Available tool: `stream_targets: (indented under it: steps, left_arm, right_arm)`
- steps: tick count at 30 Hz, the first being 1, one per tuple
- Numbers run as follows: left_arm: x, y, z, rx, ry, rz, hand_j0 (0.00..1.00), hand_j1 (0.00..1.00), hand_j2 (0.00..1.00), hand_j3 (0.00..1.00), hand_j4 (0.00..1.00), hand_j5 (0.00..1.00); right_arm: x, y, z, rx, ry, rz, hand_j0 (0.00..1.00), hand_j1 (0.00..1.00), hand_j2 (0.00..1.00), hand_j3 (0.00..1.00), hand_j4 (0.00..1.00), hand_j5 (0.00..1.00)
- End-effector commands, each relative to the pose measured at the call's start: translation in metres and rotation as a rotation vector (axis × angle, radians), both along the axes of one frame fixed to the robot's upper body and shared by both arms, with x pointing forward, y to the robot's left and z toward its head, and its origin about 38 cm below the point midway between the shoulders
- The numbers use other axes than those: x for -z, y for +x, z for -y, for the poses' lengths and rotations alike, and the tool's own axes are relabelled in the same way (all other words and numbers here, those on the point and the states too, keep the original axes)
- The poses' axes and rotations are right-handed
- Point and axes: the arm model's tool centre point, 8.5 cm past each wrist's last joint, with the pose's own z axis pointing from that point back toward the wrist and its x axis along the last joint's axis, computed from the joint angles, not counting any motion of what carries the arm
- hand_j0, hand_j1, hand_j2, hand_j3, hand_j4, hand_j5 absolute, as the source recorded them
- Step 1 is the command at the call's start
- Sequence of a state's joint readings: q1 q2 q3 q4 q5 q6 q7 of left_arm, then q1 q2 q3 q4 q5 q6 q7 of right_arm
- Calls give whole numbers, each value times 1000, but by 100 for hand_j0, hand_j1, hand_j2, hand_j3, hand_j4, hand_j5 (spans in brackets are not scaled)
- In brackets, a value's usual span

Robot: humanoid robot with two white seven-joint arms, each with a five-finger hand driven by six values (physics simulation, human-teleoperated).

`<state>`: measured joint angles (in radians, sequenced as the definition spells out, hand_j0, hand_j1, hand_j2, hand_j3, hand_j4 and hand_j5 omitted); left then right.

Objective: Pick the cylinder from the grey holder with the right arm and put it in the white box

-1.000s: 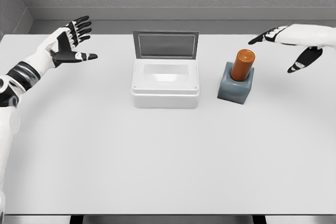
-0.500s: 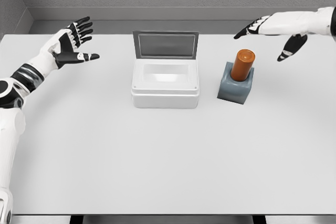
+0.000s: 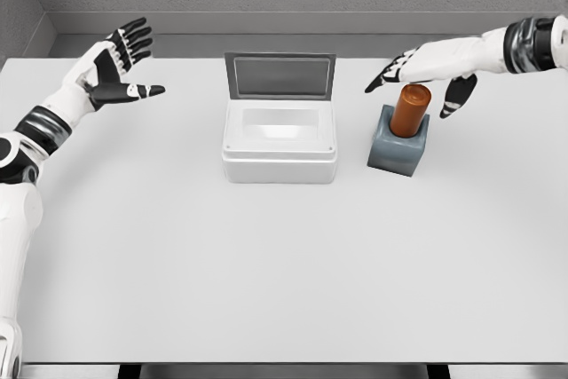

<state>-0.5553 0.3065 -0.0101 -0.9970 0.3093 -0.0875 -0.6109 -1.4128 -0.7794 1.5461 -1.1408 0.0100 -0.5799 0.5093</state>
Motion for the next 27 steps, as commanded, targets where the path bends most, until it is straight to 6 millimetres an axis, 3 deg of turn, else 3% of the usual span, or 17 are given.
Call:
stream_targets:
  steps: [1,8,27]
  left_arm:
    - [0,0,-1,-2,-1,21,100,100,100,100,100,100]
    - [21,4,18,13,-42,-36,100,100,100,100,100,100]
    - [19,6,20,20,-34,-37,100,100,100,100,100,100]
  right_arm:
    - [5,-1,-2,-6,-8,-11,98,98,98,98,98,98]
    - [10,-3,-3,-17,-18,-22,86,86,86,86,86,86]
    - [11,-6,-4,-42,-22,-31,69,69,69,69,69,69]
